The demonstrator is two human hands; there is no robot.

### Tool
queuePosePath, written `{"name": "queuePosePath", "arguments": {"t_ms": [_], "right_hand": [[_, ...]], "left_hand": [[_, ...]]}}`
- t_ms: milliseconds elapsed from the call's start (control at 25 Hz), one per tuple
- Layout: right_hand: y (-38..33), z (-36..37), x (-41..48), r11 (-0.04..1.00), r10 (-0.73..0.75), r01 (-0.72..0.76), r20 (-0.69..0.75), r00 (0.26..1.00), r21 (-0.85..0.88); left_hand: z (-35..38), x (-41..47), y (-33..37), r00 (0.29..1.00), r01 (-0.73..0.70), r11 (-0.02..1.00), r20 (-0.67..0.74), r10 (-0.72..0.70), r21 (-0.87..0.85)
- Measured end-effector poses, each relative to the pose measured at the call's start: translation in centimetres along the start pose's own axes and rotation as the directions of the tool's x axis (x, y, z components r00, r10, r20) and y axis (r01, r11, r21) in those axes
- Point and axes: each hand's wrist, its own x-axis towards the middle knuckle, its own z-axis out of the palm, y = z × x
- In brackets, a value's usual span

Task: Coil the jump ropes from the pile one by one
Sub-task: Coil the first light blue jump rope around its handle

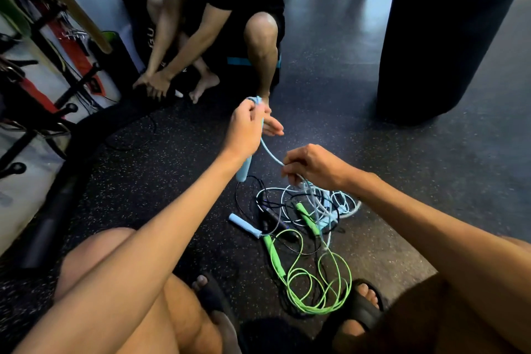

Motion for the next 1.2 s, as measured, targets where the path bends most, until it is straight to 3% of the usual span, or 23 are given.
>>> {"name": "queuePosePath", "arguments": {"t_ms": [80,200,440,600,720,840,1000,1120,1200], "right_hand": [[-0.6,-0.4,-0.2,0.999,-0.042,0.042,-0.027,0.999,-0.006],[-1.0,-1.0,-0.4,0.996,-0.089,0.088,-0.104,0.991,-0.016],[-0.6,-2.5,-0.3,0.976,-0.127,0.09,-0.18,0.976,-0.199],[0.5,-3.0,-0.2,0.966,0.027,-0.035,-0.035,0.999,-0.257],[2.1,-2.5,-0.3,0.923,0.227,-0.164,0.147,0.963,-0.348],[3.2,-1.9,-0.5,0.9,0.334,-0.23,0.247,0.909,-0.37],[4.7,-1.5,-1.2,0.803,0.556,-0.373,0.359,0.75,-0.466],[5.6,-1.5,-2.3,0.712,0.688,-0.477,0.376,0.621,-0.516],[5.4,-1.6,-2.7,0.677,0.729,-0.51,0.389,0.564,-0.531]], "left_hand": [[0.4,-0.3,-0.4,0.998,-0.041,0.973,0.053,0.029,0.227],[0.6,-0.9,-0.6,0.99,-0.069,0.843,0.14,-0.007,0.534],[0.4,-0.9,-0.5,0.876,-0.027,0.77,0.386,-0.289,0.637],[0.2,-1.3,-0.2,0.816,-0.056,0.743,0.459,-0.351,0.667],[-0.6,-1.2,-0.5,0.826,-0.018,0.784,0.451,-0.337,0.62],[-0.8,-1.2,-0.8,0.852,0.063,0.823,0.399,-0.339,0.565],[-0.7,-0.6,-0.4,0.903,0.364,0.916,0.178,-0.391,0.169],[-2.4,0.6,0.2,0.907,0.421,0.9,0.072,-0.416,-0.114],[-3.4,1.2,0.3,0.9,0.434,0.875,0.061,-0.431,-0.215]]}}
